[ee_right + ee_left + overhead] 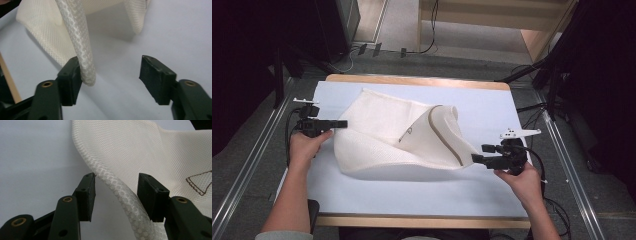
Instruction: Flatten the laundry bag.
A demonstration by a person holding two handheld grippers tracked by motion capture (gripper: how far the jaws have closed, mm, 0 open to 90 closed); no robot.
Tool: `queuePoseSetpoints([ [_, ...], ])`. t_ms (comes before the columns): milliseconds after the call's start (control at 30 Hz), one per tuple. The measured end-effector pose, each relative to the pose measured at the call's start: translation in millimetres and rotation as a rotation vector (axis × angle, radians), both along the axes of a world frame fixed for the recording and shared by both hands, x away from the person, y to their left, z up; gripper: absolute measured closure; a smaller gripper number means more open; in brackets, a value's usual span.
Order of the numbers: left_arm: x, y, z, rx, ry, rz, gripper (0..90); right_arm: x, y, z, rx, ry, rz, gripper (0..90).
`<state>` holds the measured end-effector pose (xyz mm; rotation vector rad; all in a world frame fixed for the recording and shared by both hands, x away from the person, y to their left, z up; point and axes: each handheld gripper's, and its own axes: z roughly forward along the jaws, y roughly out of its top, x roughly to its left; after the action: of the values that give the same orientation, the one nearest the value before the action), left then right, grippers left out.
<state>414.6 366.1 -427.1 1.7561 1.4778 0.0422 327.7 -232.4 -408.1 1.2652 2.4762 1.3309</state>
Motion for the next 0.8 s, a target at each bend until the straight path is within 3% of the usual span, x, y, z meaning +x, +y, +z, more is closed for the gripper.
queuePoseSetpoints([
  [133,0.9,0.2,-0.7,0.000,0.005,0.003,49.9,-3.8,-7.1,-3.1,-0.014,0.006,0.008,35.4],
  [233,1.6,-1.9,-1.8,0.003,0.012,-0.006,49.8,-6.6,-9.9,1.3,0.048,-0.016,0.036,30.3],
  [300,1.8,-4.2,-1.9,0.006,0.012,-0.009,49.8,-7.2,-8.8,3.5,0.059,-0.024,0.049,29.9],
  [367,1.7,-5.0,-2.1,0.014,0.016,-0.019,49.8,-7.5,-6.8,3.5,0.031,-0.032,0.042,30.9],
  [467,1.3,-5.7,-1.8,0.019,0.011,-0.020,49.4,-5.5,-6.8,3.6,0.009,-0.049,0.029,36.7],
  [567,0.3,-7.0,-0.8,0.018,0.008,-0.025,48.1,-0.5,-7.2,7.2,0.041,-0.068,-0.015,43.8],
  [733,-5.1,-8.1,3.2,0.034,-0.011,-0.034,48.0,11.6,-1.5,12.1,0.043,-0.068,-0.081,59.3],
  [800,-7.3,-7.6,4.0,0.032,-0.012,-0.036,47.8,20.7,0.0,12.0,0.048,-0.059,-0.093,58.3],
])
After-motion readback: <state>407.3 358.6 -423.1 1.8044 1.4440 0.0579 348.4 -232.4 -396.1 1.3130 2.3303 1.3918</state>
